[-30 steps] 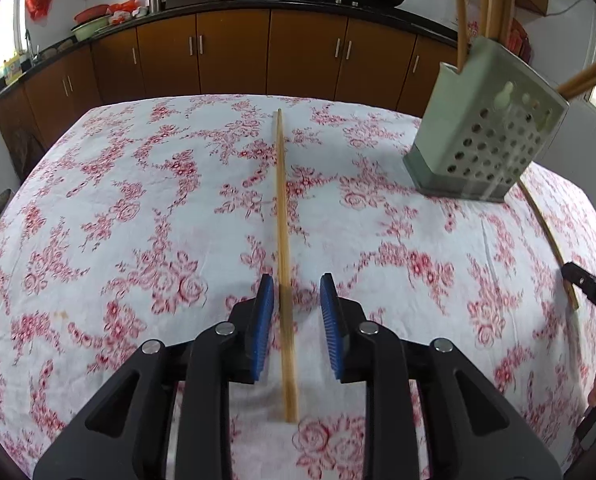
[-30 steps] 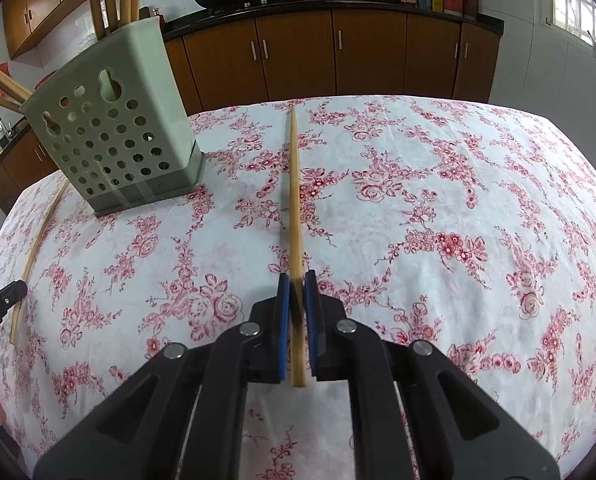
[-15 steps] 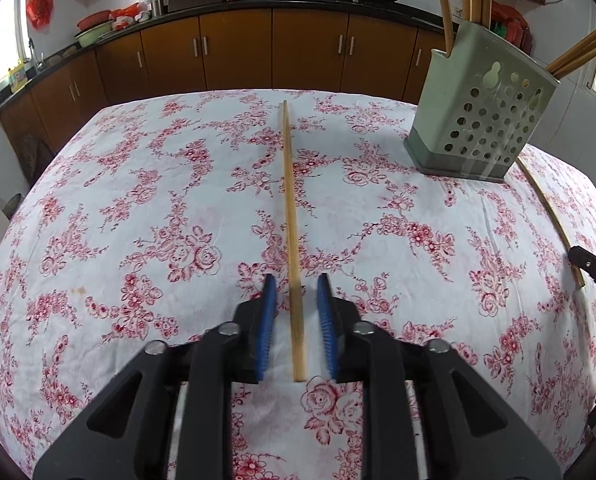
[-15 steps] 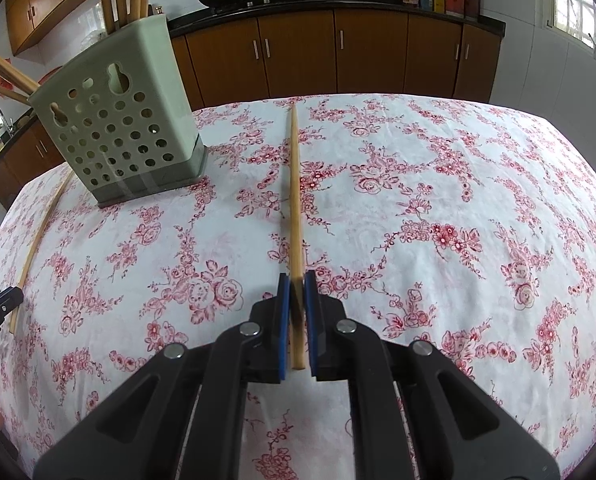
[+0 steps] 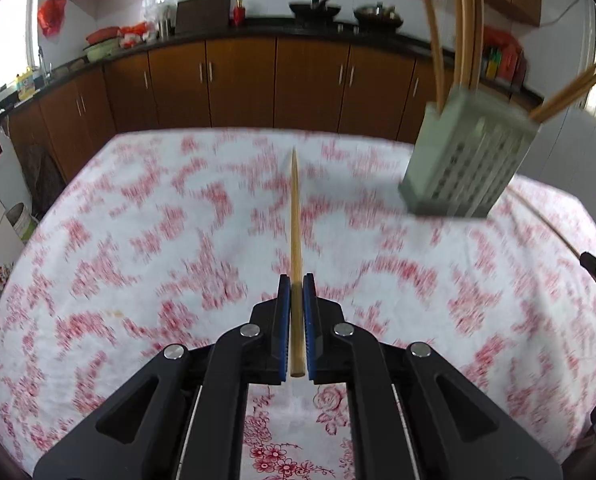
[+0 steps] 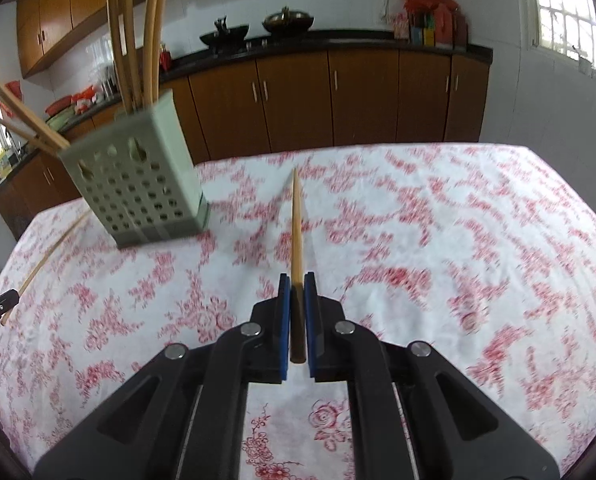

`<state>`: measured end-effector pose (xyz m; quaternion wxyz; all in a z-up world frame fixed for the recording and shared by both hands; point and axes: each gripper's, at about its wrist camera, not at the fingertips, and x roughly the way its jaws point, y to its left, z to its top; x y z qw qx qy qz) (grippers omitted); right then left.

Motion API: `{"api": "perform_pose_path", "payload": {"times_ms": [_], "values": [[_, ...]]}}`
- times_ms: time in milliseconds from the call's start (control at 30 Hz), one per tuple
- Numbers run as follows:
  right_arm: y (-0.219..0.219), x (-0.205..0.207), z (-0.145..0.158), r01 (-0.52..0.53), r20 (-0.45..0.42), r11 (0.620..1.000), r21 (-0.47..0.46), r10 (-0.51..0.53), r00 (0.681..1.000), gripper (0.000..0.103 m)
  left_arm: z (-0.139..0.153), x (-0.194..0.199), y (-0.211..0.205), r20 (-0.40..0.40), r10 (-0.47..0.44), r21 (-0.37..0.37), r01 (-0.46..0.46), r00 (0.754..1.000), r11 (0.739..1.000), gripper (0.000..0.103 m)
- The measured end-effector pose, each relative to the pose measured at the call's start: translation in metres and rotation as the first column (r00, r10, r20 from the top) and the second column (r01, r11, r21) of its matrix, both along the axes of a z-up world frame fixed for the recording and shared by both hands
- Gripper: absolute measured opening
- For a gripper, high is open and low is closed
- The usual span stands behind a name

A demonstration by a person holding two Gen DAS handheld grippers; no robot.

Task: Organize utensils
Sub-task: 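Grasp a loose chopstick with the right tool while the left tool grasps another, then lift both held chopsticks upright and carry them above the green holder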

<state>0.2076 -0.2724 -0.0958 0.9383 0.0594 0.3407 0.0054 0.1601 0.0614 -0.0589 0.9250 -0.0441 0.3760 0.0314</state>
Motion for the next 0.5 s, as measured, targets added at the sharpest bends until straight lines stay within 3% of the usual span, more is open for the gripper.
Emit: {"api": "perform_pose_path", "payload": {"times_ms": [167,500], "values": [[-0.014,-0.008,0.038,0.020,0.108,0.999,0.027,-0.023,0.994,0.008,0.040,-0.008,0.005,0.117,0.012,-0.040,-0.007,0.993,0.999,0.007],[-0.026,-0.024,0.097,0.023,0.277,0.997,0.076,-0.043,0.960,0.008,0.103,-0.019,0.015,0.302,0.034,-0.104,-0.003,0.953,0.995,0.007]]}}
